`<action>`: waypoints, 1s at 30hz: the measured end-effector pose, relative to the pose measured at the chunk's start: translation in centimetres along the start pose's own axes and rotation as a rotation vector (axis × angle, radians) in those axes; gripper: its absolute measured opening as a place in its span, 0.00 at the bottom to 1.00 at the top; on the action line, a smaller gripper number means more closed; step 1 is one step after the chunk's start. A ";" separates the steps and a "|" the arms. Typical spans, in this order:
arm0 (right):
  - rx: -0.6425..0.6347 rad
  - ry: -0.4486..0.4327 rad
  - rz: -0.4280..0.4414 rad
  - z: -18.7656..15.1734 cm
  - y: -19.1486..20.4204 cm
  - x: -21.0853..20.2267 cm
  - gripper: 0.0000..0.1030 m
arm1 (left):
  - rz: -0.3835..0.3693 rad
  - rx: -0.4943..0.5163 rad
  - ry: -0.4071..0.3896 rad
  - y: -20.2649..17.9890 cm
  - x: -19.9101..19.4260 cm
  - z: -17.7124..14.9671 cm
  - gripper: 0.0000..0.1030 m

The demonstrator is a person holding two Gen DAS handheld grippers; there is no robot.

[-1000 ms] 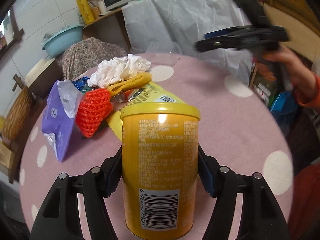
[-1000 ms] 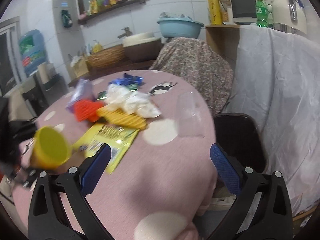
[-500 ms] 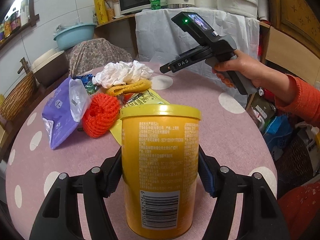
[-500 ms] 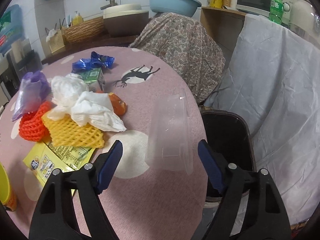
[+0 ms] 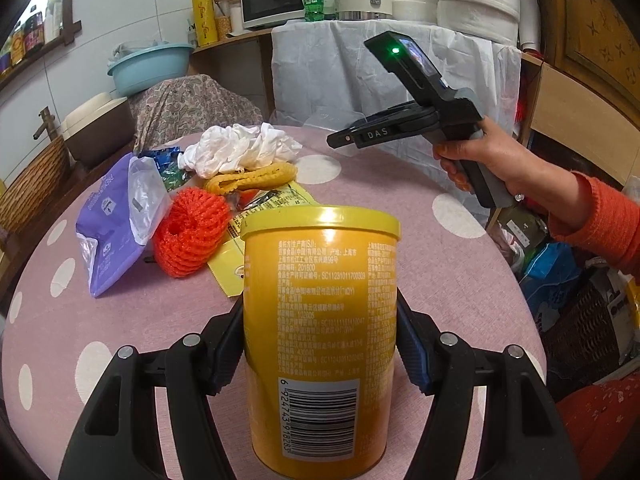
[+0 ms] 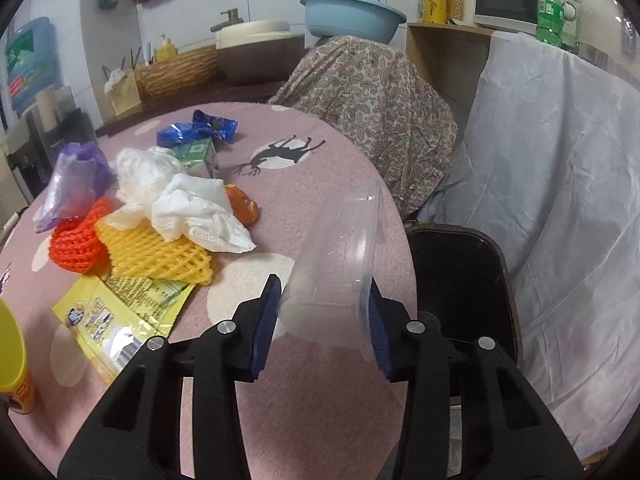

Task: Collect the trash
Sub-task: 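Lift the yellow can with the left gripper while the right gripper grasps a clear plastic container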

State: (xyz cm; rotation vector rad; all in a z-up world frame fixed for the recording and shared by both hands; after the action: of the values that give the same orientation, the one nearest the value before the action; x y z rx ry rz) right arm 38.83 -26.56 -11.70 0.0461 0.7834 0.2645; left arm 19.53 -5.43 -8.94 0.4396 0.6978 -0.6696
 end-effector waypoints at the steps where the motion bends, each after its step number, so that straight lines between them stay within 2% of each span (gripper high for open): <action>1: -0.006 -0.011 0.004 -0.2 0.0 -0.5 0.40 | -0.004 -0.002 -0.003 -0.1 0.0 0.1 0.63; 11: -0.001 -0.062 0.117 -2.6 -0.1 -5.5 0.40 | -0.034 -0.006 -0.030 -1.7 1.0 2.4 0.63; 14: -0.006 -0.080 0.123 -3.0 -0.3 -6.8 0.40 | -0.049 0.001 -0.038 -2.3 1.5 3.8 0.63; 21: -0.001 -0.095 0.118 -3.1 -2.1 -8.1 0.40 | -0.097 -0.008 -0.065 -3.2 3.6 7.6 0.63; 24: 0.009 -0.106 0.108 -2.7 -3.3 -8.6 0.40 | -0.094 0.002 -0.085 -3.4 4.1 9.4 0.63; 30: 0.042 -0.134 0.028 -1.3 -7.6 -9.3 0.40 | -0.100 -0.003 -0.124 -3.3 5.3 13.6 0.63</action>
State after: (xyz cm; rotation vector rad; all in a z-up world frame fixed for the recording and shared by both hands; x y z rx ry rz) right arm 33.29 -36.30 -7.27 0.1131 0.6554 0.2687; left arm 26.32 -17.73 -3.78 0.3585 0.6061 -0.7835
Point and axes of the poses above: each gripper's, at about its wrist camera, not at the fingertips, and x roughly the way its jaws point, y to its left, z to its top, the point moved 4 cm from there along x, roughly the way its jaws point, and after that the axes turned 7 degrees about x, right-handed, at the moved point
